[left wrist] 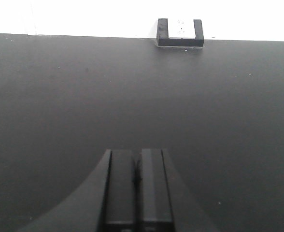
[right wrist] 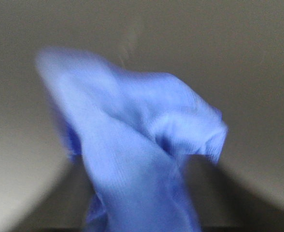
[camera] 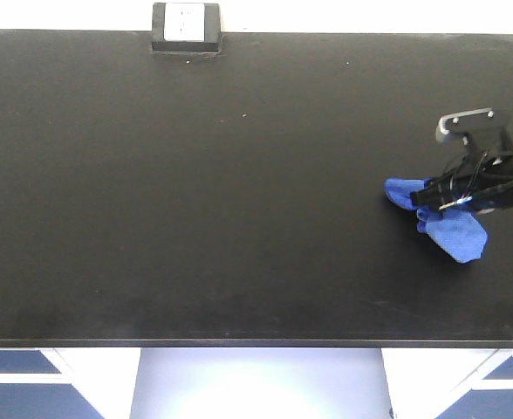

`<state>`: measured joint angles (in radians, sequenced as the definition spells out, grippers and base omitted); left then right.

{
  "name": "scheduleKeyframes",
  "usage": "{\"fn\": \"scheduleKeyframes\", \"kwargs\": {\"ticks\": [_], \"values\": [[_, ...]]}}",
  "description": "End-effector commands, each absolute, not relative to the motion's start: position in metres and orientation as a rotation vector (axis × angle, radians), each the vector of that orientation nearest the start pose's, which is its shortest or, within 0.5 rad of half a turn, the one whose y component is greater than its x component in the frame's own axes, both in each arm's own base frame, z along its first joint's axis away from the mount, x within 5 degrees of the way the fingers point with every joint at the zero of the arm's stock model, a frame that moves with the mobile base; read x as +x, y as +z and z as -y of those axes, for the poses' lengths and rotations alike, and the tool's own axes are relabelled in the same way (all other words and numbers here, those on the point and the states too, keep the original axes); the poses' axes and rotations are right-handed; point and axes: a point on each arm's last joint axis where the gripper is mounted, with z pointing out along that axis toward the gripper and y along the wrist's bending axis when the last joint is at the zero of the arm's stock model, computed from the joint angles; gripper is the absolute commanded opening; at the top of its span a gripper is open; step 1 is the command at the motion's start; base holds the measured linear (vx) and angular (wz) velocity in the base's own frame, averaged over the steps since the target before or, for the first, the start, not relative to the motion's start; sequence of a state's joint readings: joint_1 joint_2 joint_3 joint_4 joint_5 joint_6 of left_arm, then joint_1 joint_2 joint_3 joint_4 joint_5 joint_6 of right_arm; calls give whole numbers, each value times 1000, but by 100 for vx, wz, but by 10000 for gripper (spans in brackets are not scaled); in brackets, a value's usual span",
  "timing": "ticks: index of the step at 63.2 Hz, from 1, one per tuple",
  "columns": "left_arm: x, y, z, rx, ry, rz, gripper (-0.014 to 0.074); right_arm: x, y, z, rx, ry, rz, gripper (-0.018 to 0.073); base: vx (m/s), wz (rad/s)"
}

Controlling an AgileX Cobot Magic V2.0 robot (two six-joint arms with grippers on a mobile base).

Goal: Wipe right workspace with blue cloth
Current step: 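Open the right gripper and release the cloth on the bench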

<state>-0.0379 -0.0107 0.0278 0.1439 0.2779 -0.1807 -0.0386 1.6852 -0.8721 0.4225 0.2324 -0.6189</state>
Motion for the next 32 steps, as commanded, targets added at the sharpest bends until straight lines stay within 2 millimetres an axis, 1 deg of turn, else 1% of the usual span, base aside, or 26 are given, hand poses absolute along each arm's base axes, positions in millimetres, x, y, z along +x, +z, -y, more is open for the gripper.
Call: {"fn": "scheduleKeyframes", "kwargs": {"ticks": [1,4,5,9,10,15,19,24,29,32], "values": [[56,177,0,-25,-42,-1713,-6,325,222,5,-233,-31,-2317,654,0,0],[56,177,0,-25,-42,-1713,-6,321,236,5,-228,-32,-2278,676,0,0],[56,177,0,-25,-42,-1713,-6,318,244,5,-225,-34,-2254,680,0,0],[56,177,0,-25,-42,-1713,-6,308,263,4,-214,-26,-2207,683,0,0],[56,177,0,-25,-42,-1713,-6,303,272,3,-208,-24,-2181,682,0,0],[56,177,0,-25,-42,-1713,-6,283,302,1,-173,8,-2110,667,0,0],[56,177,0,-25,-42,-1713,-6,258,331,-2,-163,29,-2032,644,0,0],[56,177,0,-25,-42,-1713,-6,229,356,-5,-177,40,-1957,599,0,0],[56,177,0,-25,-42,-1713,-6,193,383,-7,-190,38,-1849,533,0,0],[56,177,0,-25,-42,-1713,-6,171,396,-8,-193,29,-1781,464,0,0]]}}
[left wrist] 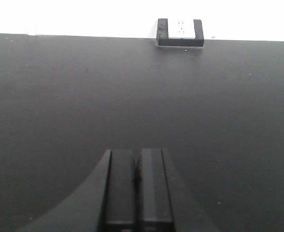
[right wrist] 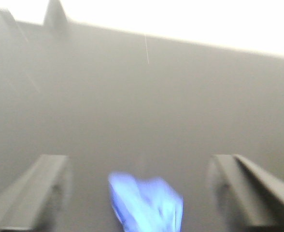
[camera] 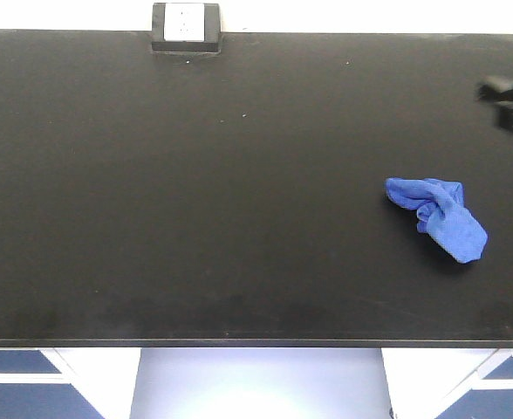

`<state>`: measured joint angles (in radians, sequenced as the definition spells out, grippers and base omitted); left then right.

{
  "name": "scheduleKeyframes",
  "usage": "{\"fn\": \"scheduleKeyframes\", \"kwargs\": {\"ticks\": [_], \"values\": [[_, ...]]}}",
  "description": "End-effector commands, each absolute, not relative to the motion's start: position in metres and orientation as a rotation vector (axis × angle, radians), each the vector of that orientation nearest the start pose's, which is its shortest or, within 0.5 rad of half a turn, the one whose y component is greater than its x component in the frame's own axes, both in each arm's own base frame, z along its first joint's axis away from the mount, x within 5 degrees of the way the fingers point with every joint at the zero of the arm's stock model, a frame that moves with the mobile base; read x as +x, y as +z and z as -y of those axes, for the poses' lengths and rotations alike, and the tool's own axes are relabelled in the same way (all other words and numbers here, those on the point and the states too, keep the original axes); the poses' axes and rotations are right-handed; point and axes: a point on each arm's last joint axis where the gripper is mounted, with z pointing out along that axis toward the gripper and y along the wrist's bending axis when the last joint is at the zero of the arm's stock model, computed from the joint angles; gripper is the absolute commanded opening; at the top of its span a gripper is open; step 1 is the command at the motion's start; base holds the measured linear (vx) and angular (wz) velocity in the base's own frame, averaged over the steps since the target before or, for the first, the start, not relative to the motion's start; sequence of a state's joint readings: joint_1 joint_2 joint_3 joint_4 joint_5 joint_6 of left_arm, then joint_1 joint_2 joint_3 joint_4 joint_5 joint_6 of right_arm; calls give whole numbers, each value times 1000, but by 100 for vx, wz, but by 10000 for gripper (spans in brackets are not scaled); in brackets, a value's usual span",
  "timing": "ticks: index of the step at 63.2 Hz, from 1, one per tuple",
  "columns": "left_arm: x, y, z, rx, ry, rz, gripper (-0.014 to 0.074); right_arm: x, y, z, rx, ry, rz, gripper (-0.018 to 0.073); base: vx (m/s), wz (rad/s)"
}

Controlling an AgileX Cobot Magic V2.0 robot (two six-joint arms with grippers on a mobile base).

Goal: Wipe right workspace with blue cloth

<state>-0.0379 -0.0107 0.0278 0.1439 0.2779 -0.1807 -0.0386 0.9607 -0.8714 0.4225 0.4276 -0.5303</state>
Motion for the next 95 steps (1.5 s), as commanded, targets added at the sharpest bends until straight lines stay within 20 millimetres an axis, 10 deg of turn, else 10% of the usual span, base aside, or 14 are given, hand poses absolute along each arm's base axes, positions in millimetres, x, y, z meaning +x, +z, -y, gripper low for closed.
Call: {"fn": "scheduleKeyframes", "kwargs": {"ticks": [1,15,74,84,95], "values": [[56,177,0,-25,-42,-1713,-6,165,399,-9,-194,28,-1764,443,0,0],[56,177,0,-25,-42,-1713,-6,92,432,-10,-175,-12,-1508,-14,0,0],[56,177,0,-25,-42,-1713,-6,88,437,-9,-167,-32,-1462,-8,0,0],[56,177,0,-25,-42,-1713,-6,86,406,-5,-128,-54,-1524,-8,0,0],[56,177,0,-25,-42,-1713,-6,72,330,1,-39,-76,-1540,-8,0,0]]}}
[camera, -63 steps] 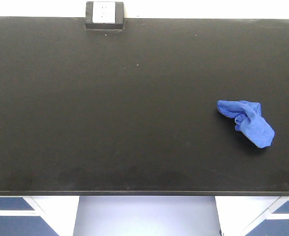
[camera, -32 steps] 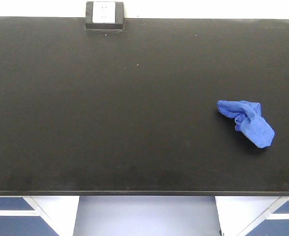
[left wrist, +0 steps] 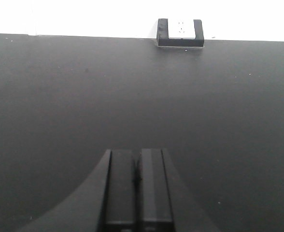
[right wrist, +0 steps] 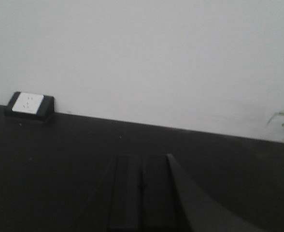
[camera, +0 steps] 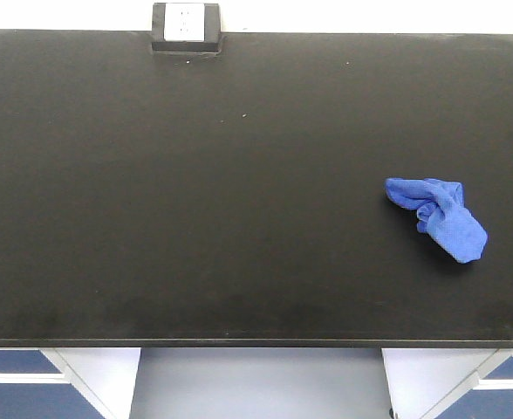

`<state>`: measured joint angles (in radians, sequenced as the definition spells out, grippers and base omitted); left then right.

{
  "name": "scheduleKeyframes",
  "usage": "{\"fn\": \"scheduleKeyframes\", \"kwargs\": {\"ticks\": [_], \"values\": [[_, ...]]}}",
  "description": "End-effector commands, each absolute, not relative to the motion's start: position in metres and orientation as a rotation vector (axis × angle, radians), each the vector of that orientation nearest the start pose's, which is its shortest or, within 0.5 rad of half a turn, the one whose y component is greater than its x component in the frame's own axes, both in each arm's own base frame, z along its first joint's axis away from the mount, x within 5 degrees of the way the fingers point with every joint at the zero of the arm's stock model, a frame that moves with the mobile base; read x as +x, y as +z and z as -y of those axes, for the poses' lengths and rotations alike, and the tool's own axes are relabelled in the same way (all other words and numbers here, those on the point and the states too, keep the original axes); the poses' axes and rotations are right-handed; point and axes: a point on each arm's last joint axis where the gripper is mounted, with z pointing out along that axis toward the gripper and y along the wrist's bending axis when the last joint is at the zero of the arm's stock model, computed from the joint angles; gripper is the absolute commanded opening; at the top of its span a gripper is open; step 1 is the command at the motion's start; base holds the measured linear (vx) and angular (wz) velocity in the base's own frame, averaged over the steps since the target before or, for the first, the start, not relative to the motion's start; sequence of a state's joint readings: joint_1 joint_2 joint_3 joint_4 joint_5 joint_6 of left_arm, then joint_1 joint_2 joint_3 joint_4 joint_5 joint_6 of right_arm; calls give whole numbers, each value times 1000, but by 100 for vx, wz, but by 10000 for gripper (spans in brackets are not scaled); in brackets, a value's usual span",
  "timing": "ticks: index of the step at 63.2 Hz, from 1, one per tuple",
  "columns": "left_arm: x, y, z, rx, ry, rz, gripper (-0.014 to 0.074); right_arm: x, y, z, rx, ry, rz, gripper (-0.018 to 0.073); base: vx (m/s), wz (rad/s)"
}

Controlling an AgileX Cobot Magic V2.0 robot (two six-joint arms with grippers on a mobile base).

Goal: Wipe right workspace with blue cloth

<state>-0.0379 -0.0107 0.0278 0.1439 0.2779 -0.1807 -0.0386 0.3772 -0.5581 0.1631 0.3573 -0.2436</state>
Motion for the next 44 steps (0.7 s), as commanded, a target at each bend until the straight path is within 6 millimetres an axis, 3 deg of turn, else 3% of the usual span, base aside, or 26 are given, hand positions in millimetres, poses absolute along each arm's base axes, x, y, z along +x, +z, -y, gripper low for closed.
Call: {"fn": "scheduleKeyframes", "kwargs": {"ticks": [1,14,22,44], "values": [[56,177,0,-25,-42,-1713,-6,71,324,2,-34,-75,-1537,-8,0,0],[56,177,0,-25,-42,-1713,-6,59,232,2,6,-53,-1533,-8,0,0],[56,177,0,-25,-42,-1713,-6,57,198,2,41,-19,-1515,-8,0,0],[56,177,0,-25,-42,-1712,-6,57,194,2,53,-6,-1549,-8,0,0]]}}
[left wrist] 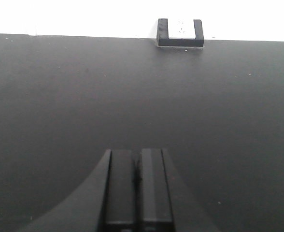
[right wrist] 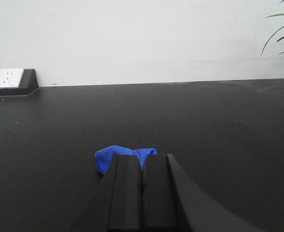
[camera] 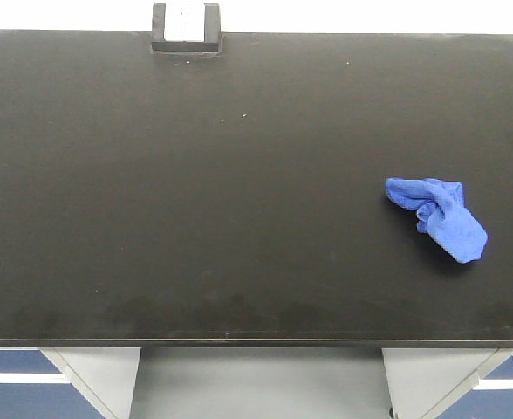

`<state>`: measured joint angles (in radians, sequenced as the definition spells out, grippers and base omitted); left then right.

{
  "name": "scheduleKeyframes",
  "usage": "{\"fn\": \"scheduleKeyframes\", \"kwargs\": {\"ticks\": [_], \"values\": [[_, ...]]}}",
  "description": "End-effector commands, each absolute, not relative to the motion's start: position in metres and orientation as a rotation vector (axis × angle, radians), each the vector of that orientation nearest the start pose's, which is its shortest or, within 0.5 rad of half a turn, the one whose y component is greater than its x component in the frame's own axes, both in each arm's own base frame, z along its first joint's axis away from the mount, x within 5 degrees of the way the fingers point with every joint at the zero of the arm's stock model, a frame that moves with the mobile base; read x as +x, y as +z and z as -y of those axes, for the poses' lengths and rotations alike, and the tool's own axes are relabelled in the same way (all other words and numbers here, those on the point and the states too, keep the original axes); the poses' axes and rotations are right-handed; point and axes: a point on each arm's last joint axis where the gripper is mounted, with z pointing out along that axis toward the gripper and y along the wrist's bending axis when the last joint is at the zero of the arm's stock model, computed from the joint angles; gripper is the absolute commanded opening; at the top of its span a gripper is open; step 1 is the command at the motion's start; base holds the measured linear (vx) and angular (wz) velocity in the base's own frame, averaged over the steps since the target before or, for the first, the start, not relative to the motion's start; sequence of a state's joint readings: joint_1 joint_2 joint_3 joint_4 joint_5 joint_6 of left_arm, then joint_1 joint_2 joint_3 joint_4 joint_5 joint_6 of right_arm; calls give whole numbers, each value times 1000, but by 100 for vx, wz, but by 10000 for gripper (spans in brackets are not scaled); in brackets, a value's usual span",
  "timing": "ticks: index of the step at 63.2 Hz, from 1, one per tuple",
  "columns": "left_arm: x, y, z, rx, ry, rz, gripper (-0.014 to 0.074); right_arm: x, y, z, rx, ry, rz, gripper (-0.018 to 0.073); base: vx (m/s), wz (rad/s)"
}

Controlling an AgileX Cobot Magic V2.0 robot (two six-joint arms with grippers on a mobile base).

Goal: Wipe right workspace with blue cloth

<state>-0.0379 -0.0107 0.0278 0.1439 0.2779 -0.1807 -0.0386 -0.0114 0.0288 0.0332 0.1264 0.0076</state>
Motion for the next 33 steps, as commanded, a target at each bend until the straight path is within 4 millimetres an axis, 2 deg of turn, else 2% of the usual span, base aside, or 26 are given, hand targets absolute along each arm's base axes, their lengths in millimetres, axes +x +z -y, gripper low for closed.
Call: {"fn": "scheduleKeyframes", "kwargs": {"ticks": [1,33], "values": [[56,177,0,-25,-42,-1712,-6,57,194,2,53,-6,-1549,-8,0,0],[56,177,0,-25,-42,-1712,-6,57,194,2,53,-6,-1549,-8,0,0]]}}
